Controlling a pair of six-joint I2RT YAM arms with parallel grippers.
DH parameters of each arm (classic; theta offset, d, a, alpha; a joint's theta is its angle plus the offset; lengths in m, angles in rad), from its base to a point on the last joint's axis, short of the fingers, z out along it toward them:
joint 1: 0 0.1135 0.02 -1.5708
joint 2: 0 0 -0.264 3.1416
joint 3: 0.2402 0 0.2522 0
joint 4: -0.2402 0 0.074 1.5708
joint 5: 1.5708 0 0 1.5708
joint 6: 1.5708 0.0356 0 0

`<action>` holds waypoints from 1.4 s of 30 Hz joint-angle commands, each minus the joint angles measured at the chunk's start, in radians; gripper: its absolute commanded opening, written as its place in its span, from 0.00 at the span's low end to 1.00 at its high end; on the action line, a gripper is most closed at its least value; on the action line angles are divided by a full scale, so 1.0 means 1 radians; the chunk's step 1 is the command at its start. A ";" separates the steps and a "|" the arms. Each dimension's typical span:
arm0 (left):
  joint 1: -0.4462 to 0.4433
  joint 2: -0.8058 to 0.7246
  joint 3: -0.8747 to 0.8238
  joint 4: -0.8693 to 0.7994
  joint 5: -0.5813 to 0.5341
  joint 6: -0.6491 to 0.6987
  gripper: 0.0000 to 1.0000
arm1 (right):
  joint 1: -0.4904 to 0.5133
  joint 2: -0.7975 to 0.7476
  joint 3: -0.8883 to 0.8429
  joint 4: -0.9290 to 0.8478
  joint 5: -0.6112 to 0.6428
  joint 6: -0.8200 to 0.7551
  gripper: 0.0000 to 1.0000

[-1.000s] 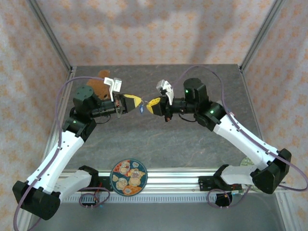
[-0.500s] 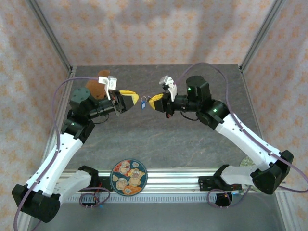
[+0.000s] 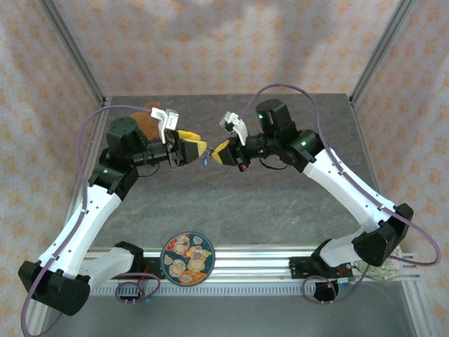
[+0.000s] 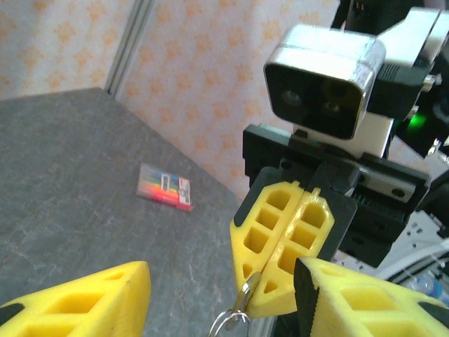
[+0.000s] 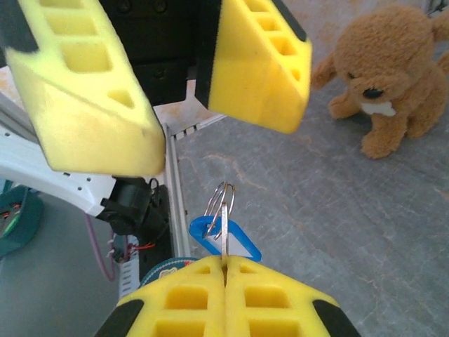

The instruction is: Remove the keys from the keyring

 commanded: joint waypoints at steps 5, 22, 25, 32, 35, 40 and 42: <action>-0.032 0.011 0.063 -0.156 0.062 0.123 0.55 | -0.009 0.017 0.067 -0.070 -0.075 -0.048 0.00; -0.035 0.003 0.068 -0.192 0.076 0.153 0.16 | -0.011 0.020 0.085 -0.089 -0.078 -0.055 0.00; -0.035 0.001 0.067 -0.183 0.074 0.147 0.04 | -0.011 0.019 0.083 -0.086 -0.072 -0.058 0.00; -0.034 -0.025 0.012 -0.012 0.026 0.020 0.00 | -0.011 -0.066 -0.039 0.105 0.005 -0.005 0.00; -0.031 -0.037 -0.014 0.083 0.005 -0.055 0.00 | -0.010 -0.118 -0.121 0.212 0.025 0.018 0.00; -0.031 -0.040 -0.021 0.145 -0.021 -0.107 0.00 | 0.004 -0.207 -0.262 0.362 0.058 0.027 0.00; -0.032 -0.036 -0.028 0.165 -0.022 -0.125 0.00 | 0.006 -0.217 -0.283 0.375 0.071 0.024 0.00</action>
